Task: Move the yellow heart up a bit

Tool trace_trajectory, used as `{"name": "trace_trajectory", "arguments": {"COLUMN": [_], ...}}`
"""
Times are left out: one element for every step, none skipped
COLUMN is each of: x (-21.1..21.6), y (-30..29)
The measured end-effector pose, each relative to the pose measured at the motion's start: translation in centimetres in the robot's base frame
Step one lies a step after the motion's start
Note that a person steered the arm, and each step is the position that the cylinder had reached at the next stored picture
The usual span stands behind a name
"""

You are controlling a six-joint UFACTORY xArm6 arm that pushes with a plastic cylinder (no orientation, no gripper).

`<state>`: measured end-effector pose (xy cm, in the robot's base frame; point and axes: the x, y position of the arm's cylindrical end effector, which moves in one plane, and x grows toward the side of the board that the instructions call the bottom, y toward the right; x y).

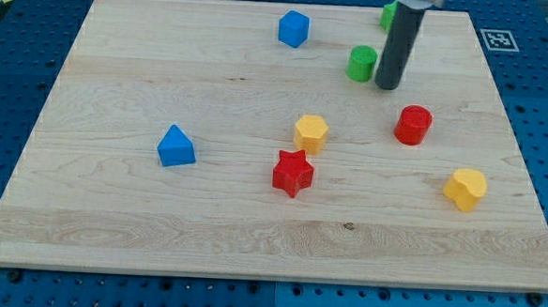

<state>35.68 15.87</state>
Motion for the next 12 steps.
{"name": "trace_trajectory", "arguments": {"x": [0.9, 4.6, 12.9, 17.9, 18.8, 23.0, 23.4, 22.1, 20.5, 20.6, 20.7, 19.8], "y": [4.6, 10.0, 15.1, 16.6, 15.4, 8.2, 7.6, 7.7, 6.9, 7.8, 11.1, 11.0]}}
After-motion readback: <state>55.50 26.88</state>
